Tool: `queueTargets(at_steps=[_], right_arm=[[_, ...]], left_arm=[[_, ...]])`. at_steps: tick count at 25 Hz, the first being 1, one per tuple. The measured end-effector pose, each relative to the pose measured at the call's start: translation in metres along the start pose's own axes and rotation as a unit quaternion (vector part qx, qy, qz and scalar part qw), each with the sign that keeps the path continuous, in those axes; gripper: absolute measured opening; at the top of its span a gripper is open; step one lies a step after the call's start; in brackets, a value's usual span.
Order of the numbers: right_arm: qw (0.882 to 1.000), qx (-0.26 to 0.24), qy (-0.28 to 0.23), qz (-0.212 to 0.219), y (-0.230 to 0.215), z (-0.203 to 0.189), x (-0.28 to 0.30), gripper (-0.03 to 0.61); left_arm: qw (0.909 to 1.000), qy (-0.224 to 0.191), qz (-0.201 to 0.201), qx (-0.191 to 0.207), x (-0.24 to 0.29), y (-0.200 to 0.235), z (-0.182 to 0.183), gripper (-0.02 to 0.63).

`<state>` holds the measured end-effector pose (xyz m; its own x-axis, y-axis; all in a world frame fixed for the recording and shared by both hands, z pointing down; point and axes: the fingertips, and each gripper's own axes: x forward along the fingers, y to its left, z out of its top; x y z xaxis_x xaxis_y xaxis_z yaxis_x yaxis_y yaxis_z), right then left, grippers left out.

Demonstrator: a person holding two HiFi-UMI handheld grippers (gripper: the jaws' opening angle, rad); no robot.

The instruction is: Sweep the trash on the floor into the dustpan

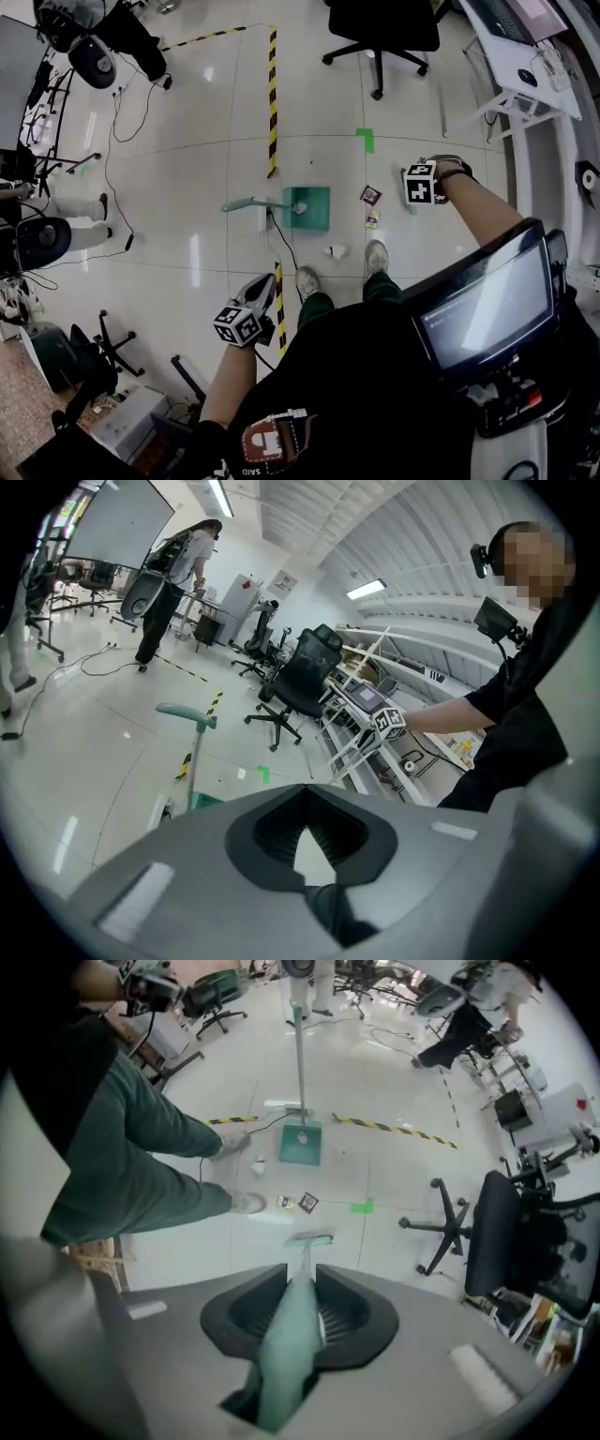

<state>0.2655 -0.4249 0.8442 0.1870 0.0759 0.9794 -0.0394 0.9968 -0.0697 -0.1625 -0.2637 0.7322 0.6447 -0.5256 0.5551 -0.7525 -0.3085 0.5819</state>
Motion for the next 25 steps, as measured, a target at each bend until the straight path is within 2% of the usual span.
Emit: queueTargets(at_steps=[3, 6, 13, 20, 25], right_arm=[[0.999, -0.034, 0.022, 0.002, -0.008, 0.024, 0.025, 0.089], [0.999, -0.046, 0.018, 0.011, -0.007, 0.052, 0.031, 0.089], [0.999, -0.016, -0.046, 0.024, -0.011, 0.124, 0.030, 0.089], [0.997, -0.036, -0.062, 0.016, -0.007, 0.158, 0.019, 0.089], [0.995, -0.012, -0.096, 0.009, -0.014, 0.180, 0.000, 0.089]], left_arm=[[0.9999, -0.006, 0.008, -0.010, -0.010, 0.013, -0.003, 0.002], [0.9993, -0.014, 0.021, -0.028, -0.033, 0.025, -0.008, 0.002], [0.9970, -0.021, 0.040, -0.064, -0.060, 0.051, -0.036, 0.002], [0.9962, -0.040, 0.032, -0.070, -0.068, 0.053, -0.034, 0.002], [0.9959, -0.048, 0.032, -0.069, -0.074, 0.054, -0.036, 0.002]])
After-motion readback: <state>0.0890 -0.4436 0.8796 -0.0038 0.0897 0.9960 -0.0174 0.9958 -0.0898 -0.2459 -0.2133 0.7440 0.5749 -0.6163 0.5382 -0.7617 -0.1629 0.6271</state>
